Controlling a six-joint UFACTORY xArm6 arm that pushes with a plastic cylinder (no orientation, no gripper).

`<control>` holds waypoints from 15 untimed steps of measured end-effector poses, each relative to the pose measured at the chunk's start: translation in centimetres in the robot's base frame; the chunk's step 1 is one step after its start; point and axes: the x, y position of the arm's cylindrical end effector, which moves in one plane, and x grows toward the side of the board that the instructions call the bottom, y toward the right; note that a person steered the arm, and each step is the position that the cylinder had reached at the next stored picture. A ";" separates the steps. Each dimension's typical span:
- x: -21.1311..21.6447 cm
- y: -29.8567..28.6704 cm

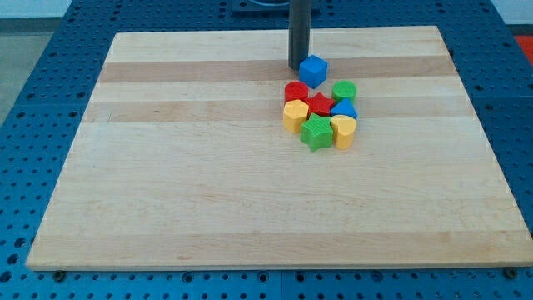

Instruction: Push the blue cube above the red star

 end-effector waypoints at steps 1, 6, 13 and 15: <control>0.0 0.6; 0.0 3.5; 1.8 2.1; 3.0 1.7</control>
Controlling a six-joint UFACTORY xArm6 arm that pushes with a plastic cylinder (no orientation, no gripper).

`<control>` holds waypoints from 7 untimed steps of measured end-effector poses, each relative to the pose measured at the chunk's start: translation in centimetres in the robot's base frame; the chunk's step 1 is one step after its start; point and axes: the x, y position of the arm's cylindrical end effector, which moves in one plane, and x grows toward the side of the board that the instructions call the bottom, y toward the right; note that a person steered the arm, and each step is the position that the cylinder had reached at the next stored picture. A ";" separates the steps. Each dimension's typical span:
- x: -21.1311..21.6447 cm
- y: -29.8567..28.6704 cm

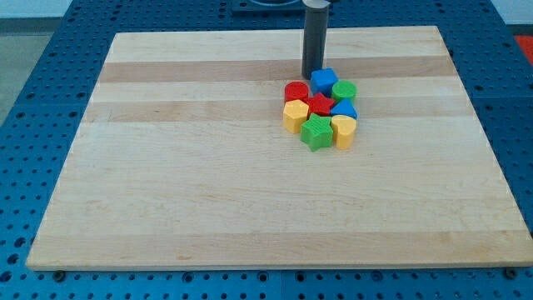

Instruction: Push the blue cube above the red star

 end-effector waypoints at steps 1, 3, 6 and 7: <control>0.6 0.0; 1.1 -0.8; -1.6 -0.3; -1.6 0.6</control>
